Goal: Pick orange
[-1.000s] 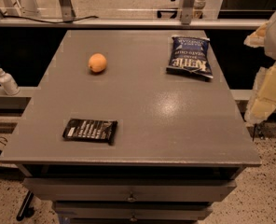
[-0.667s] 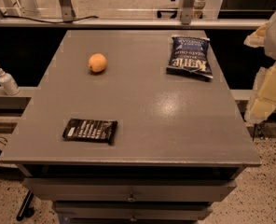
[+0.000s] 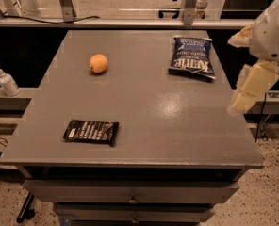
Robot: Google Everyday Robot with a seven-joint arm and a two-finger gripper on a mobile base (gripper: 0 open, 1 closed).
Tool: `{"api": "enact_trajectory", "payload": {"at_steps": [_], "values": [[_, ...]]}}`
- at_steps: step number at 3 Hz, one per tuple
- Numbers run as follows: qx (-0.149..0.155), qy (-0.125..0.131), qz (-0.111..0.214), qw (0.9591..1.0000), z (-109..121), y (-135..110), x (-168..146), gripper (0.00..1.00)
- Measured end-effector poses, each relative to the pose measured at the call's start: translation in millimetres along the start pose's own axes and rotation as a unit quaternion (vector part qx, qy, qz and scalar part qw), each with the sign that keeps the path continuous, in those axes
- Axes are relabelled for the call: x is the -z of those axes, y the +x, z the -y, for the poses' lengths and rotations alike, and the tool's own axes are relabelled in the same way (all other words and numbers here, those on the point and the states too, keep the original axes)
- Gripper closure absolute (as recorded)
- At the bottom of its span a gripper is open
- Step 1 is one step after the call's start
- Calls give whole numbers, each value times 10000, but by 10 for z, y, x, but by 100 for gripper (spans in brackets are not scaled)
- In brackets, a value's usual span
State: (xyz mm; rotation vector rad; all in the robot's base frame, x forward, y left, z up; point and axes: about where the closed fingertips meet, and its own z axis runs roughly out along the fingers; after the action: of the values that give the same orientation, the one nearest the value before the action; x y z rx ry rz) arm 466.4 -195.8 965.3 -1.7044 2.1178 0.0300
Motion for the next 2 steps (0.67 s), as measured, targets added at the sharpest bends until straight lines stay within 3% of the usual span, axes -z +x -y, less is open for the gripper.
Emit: {"api": "enact_trajectory", "payload": {"at_steps": [1,2], "values": [[-5,-101,640,9979,191,-230,-322,0],[56,-138,1219,9924,368,-511,-596,0]]}}
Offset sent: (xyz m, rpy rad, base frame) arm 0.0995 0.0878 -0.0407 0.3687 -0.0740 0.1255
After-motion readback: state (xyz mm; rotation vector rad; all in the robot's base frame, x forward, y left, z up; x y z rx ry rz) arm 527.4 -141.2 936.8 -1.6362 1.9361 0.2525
